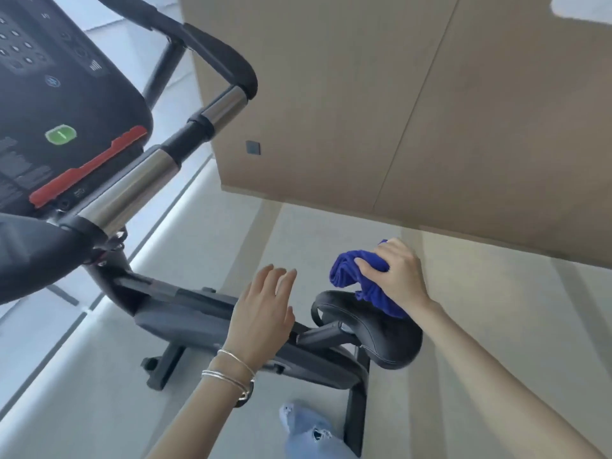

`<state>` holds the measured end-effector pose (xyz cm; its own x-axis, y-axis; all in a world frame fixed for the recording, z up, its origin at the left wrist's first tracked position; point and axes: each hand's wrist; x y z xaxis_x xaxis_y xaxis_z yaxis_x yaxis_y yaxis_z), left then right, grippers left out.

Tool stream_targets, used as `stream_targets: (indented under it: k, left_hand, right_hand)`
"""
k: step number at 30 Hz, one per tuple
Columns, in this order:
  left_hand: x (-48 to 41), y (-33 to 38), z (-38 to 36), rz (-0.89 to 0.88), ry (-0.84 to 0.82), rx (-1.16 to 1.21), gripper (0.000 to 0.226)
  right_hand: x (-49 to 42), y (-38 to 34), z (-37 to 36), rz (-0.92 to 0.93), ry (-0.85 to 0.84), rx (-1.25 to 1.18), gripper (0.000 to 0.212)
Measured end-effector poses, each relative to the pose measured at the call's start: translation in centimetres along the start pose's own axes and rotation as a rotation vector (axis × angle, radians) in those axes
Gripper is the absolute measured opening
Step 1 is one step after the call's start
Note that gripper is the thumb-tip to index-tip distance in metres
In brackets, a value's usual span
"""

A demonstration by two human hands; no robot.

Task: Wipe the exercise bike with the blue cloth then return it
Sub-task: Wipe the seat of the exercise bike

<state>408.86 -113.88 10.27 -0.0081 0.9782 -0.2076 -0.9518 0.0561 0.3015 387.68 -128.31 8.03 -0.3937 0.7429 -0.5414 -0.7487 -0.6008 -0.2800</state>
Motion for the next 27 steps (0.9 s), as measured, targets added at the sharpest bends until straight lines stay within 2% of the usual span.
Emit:
stream_targets:
  k: [5,7,9,13,16,19,23,27]
  left_hand:
    - [2.5,0.6,-2.9,0.032,-0.144,0.033,0.062]
    - [2.9,-0.2,-3.5,0.046,-0.152,0.025,0.063]
    - [3.0,-1.3,-3.9,0.074,-0.152,-0.002,0.065]
    - [2.7,-2.8,-4.7,0.127,-0.150,-0.016,0.065]
    - [1.9,-2.5,-6.4,0.148,-0.209,0.041,0.063]
    - [0.6,-1.5,-8.0,0.152,-0.264,0.098,0.062]
    - [-0.7,-1.0,-9.3,0.162,-0.297,0.117,0.061]
    - [-0.9,-1.3,-9.5,0.168,-0.271,0.081,0.062]
  right_hand:
    - [4.9,1.2,-4.0,-0.156,-0.108,0.058,0.036]
    - [6.1,0.6,-6.7,-0.191,-0.247,0.055,0.029]
    - [7.2,-0.3,-9.4,-0.186,-0.366,0.163,0.028]
    - [6.7,-1.0,-12.1,-0.007,-0.425,0.312,0.032]
    - [5.9,0.3,-11.4,0.203,-0.504,0.315,0.035]
    - [6.5,2.4,-9.6,0.366,-0.513,0.277,0.030]
    - [8.1,4.9,-7.7,0.366,-0.478,0.199,0.033]
    - [7.4,3.8,-8.5,0.327,-0.481,0.218,0.034]
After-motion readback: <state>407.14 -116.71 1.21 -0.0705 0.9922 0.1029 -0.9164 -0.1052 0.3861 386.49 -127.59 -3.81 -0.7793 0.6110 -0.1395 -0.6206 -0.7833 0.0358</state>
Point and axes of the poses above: each hand's wrist, its own x-axis away from the middle knuckle, its own z-axis out of the back of the hand, y = z × x, and after that the axes turned 10 degrees about x, right-handed
